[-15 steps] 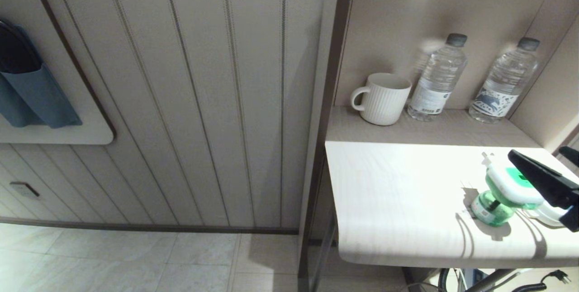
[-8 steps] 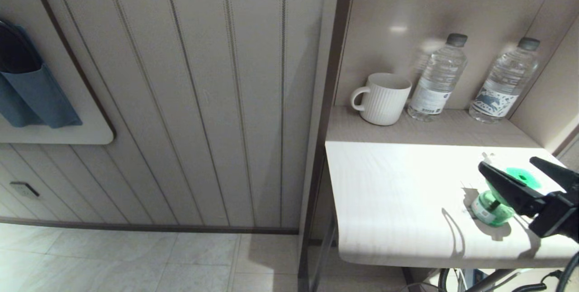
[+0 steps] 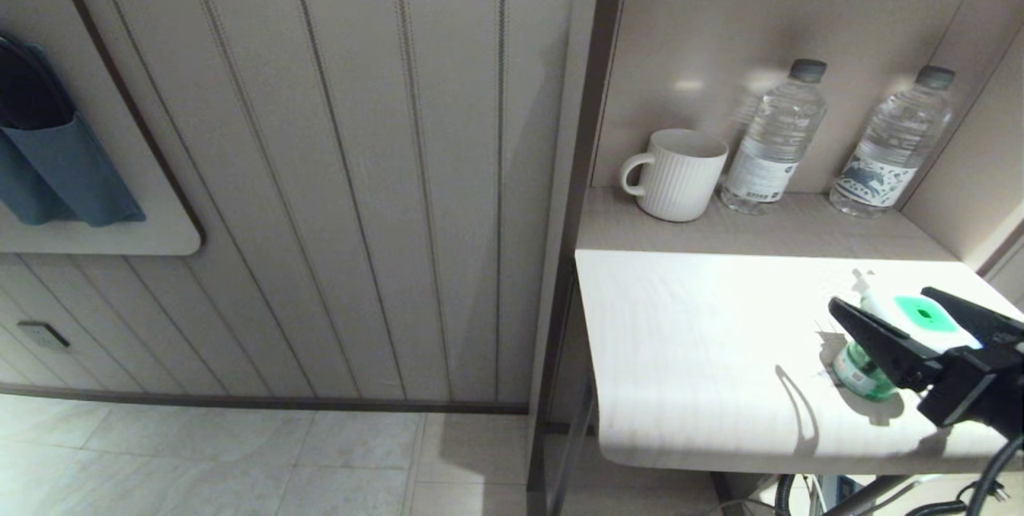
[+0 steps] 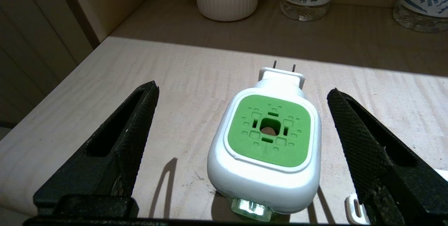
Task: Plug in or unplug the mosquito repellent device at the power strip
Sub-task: Pick up the mosquito repellent liquid
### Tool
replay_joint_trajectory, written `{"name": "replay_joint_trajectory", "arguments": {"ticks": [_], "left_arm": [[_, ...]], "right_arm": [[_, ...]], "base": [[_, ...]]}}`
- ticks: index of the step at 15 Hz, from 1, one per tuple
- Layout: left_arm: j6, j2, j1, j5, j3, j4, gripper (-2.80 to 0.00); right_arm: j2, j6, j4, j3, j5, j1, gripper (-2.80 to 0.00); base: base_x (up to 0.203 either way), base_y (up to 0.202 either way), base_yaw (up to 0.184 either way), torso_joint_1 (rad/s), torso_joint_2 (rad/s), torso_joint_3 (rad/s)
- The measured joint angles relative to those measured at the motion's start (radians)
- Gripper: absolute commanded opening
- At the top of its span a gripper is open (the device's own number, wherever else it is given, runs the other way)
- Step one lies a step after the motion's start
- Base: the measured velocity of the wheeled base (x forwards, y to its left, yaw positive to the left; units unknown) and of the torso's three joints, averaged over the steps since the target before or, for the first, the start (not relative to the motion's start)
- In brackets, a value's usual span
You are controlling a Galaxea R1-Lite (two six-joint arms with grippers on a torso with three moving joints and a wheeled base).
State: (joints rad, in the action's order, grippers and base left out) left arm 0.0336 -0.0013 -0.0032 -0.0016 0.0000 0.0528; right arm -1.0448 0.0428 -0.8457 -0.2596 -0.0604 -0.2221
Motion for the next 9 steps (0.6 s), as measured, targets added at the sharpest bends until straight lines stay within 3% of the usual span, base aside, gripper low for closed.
{"name": "replay_joint_trajectory", "arguments": {"ticks": [9], "left_arm": [[0.0, 0.0, 0.0, 0.0, 0.0, 0.0, -2.8]], "right_arm": [[-0.057, -0.006, -0.071, 0.022, 0.001, 0.0, 0.0]], "base": [[0.0, 0.0, 0.0, 0.0, 0.0, 0.0]]}}
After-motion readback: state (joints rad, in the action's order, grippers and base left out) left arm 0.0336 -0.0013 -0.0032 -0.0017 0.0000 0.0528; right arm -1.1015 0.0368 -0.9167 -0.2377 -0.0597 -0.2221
